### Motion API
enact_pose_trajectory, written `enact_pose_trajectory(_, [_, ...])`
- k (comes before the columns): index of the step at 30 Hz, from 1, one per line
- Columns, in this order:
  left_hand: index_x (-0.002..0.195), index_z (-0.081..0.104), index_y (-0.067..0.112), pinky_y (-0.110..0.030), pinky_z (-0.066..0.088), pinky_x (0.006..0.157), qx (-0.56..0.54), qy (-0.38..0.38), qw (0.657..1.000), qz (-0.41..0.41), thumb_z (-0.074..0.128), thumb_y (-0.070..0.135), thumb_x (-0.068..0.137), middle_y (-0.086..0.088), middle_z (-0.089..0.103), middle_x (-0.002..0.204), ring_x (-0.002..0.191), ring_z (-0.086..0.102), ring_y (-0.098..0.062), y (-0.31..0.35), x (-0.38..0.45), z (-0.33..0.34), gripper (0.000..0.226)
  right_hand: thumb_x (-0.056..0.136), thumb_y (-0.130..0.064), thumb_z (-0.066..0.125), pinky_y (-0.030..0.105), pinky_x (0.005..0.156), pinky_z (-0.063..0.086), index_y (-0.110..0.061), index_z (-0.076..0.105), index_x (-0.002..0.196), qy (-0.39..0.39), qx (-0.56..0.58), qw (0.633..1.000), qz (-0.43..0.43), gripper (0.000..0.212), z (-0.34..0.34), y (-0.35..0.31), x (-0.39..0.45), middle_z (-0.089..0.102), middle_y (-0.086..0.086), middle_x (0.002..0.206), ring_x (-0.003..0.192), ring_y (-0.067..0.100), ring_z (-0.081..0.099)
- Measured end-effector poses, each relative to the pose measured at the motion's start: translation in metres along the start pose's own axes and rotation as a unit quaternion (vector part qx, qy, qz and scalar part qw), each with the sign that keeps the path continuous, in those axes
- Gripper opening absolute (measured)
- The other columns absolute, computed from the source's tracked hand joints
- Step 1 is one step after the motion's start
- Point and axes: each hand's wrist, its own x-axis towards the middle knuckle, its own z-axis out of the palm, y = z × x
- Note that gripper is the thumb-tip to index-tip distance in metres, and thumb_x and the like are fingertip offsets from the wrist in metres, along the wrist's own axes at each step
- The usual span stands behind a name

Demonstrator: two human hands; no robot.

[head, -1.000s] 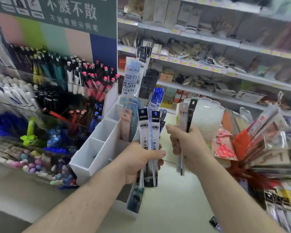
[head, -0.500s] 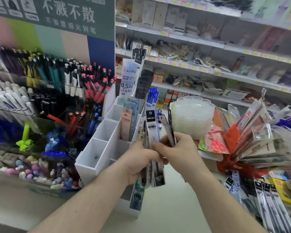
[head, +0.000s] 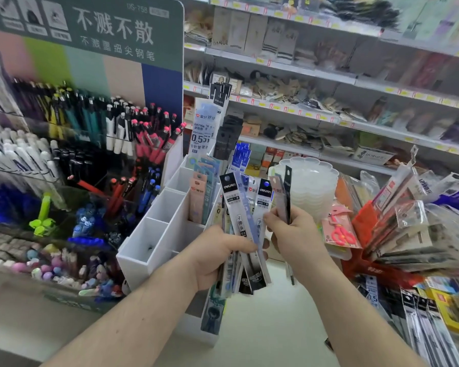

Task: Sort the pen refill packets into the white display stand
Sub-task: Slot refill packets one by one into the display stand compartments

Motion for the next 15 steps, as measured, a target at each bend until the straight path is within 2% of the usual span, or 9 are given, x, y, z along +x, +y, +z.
enact_pose_trajectory(2, [0.113, 0.068, 0.003, -0.059, 0.049, 0.099, 0.015, 0.006, 1.000, 0.004, 0.071, 0.005, 0.060, -0.020, 0.073, 0.108, 0.104, 0.069, -0.040, 0.0013, -0.0002, 0.0011, 0.053, 0.098, -0.016, 0.060, 0.025, 0.047, 0.037, -0.012, 0.056, 0.078, -0.021, 0.040, 0.999, 0.018, 0.021, -0.0006, 0.0000, 0.0000, 0.054, 0.006, 0.064, 0.054, 0.020, 0.048])
enact_pose_trajectory(5, [0.114, 0.068, 0.004, -0.059, 0.050, 0.098, 0.046, 0.003, 0.999, 0.002, 0.070, 0.007, 0.060, -0.021, 0.073, 0.109, 0.105, 0.068, -0.041, 0.0031, -0.0017, 0.0032, 0.054, 0.097, -0.014, 0.063, 0.016, 0.039, 0.037, -0.008, 0.060, 0.077, -0.059, 0.067, 0.996, 0.003, 0.021, -0.0001, -0.0019, -0.0029, 0.057, -0.010, 0.047, 0.037, 0.004, 0.049])
enact_pose_trajectory(7, [0.112, 0.067, 0.004, -0.058, 0.053, 0.094, 0.054, 0.002, 0.999, -0.004, 0.070, 0.008, 0.060, -0.022, 0.073, 0.105, 0.100, 0.069, -0.041, 0.0034, -0.0021, 0.0033, 0.053, 0.095, -0.011, 0.064, 0.018, 0.039, 0.036, -0.008, 0.059, 0.072, -0.063, 0.083, 0.995, -0.003, 0.023, -0.0005, 0.0003, -0.0017, 0.054, -0.009, 0.046, 0.037, 0.005, 0.045])
enact_pose_trajectory(11, [0.106, 0.069, 0.005, -0.057, 0.055, 0.090, 0.048, 0.006, 0.999, -0.008, 0.071, 0.008, 0.059, -0.019, 0.075, 0.099, 0.092, 0.071, -0.038, 0.0045, -0.0024, 0.0019, 0.047, 0.095, -0.005, 0.063, 0.023, 0.042, 0.032, -0.006, 0.058, 0.073, -0.049, 0.078, 0.996, -0.007, 0.023, -0.0025, 0.0062, 0.0046, 0.051, 0.010, 0.058, 0.044, 0.016, 0.035])
enact_pose_trajectory(15, [0.103, 0.070, 0.009, -0.059, 0.054, 0.090, 0.047, 0.012, 0.999, -0.009, 0.071, 0.008, 0.061, -0.020, 0.075, 0.099, 0.093, 0.071, -0.040, 0.0040, -0.0010, 0.0011, 0.042, 0.093, -0.001, 0.062, 0.023, 0.043, 0.032, -0.009, 0.061, 0.078, -0.025, 0.105, 0.994, 0.009, 0.017, -0.0030, 0.0074, 0.0068, 0.056, -0.001, 0.055, 0.045, 0.015, 0.035])
